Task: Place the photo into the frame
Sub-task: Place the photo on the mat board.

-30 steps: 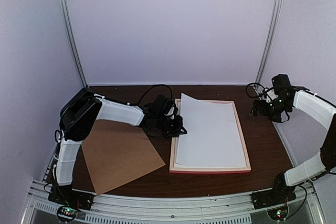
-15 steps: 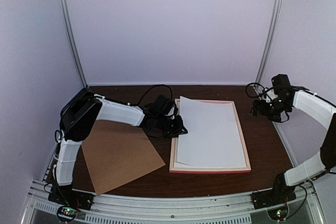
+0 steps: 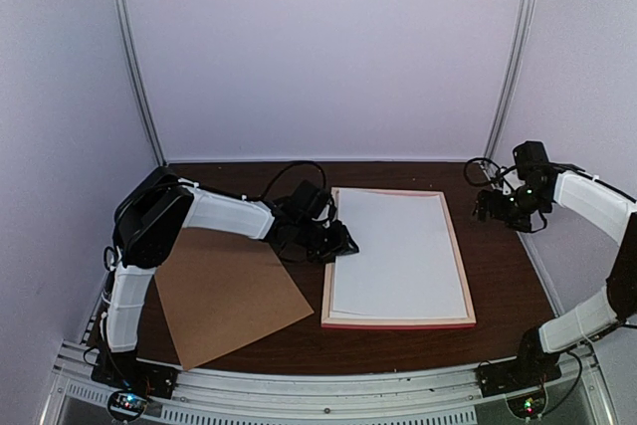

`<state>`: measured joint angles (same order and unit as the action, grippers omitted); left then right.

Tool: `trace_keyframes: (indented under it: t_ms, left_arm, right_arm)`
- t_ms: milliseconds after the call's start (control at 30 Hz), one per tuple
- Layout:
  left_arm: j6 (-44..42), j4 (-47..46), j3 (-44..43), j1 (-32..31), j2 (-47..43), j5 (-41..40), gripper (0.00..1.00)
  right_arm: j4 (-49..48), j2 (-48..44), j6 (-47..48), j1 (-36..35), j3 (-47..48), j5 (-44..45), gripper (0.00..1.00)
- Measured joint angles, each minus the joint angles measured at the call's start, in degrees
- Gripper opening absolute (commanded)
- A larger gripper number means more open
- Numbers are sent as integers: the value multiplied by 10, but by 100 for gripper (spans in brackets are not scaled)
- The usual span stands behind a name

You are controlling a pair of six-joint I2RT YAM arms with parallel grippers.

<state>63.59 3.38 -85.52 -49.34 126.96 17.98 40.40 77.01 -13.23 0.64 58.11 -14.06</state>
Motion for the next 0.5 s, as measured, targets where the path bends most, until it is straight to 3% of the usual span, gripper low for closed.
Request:
trace_keyframes:
  t_ms: [500]
  left_arm:
    - [-18, 29, -1, 0, -16, -11, 59]
  right_arm:
    - [-14, 13, -1, -29, 0, 1, 100]
